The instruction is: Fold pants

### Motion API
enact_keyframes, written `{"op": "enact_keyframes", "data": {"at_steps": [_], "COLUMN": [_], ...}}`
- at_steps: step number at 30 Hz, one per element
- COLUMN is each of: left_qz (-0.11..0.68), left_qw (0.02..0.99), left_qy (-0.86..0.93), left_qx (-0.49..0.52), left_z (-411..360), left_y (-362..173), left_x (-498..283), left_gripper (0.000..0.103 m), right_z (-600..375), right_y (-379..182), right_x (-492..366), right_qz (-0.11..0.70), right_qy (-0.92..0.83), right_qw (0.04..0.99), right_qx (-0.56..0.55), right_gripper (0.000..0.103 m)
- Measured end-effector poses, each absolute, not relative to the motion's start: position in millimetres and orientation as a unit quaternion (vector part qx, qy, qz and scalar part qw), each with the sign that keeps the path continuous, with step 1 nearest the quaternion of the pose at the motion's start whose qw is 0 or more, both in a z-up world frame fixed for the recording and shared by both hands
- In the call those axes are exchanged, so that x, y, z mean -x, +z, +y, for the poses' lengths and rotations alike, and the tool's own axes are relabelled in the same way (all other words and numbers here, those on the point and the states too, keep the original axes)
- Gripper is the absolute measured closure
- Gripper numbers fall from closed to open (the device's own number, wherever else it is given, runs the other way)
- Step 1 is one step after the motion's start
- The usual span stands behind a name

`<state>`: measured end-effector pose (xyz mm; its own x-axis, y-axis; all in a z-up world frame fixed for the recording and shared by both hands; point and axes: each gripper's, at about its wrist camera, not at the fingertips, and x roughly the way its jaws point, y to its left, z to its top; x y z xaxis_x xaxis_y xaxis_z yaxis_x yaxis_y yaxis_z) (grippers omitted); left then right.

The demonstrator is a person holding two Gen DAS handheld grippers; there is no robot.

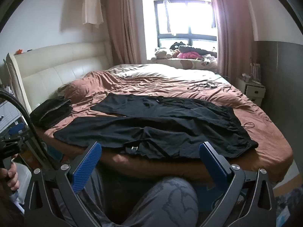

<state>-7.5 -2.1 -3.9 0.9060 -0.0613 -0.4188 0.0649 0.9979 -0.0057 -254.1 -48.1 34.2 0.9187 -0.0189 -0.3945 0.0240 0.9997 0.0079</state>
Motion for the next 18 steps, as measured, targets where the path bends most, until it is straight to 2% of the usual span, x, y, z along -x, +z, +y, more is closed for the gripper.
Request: {"op": "enact_keyframes", "data": {"at_steps": [18], "left_qz": [0.267], "left_qw": [0.963], "left_qy": [-0.035], "left_qx": [0.006], "left_z": [7], "left_y": [-22], "left_x": [-60], "left_gripper": [0.0], "right_z": [-70], "right_y": [27], "right_x": [192], "right_qz": [0.238], "right_qy": [-0.036], "right_qw": [0.97], "right_qx": [-0.021], "right_gripper": [0.0]}}
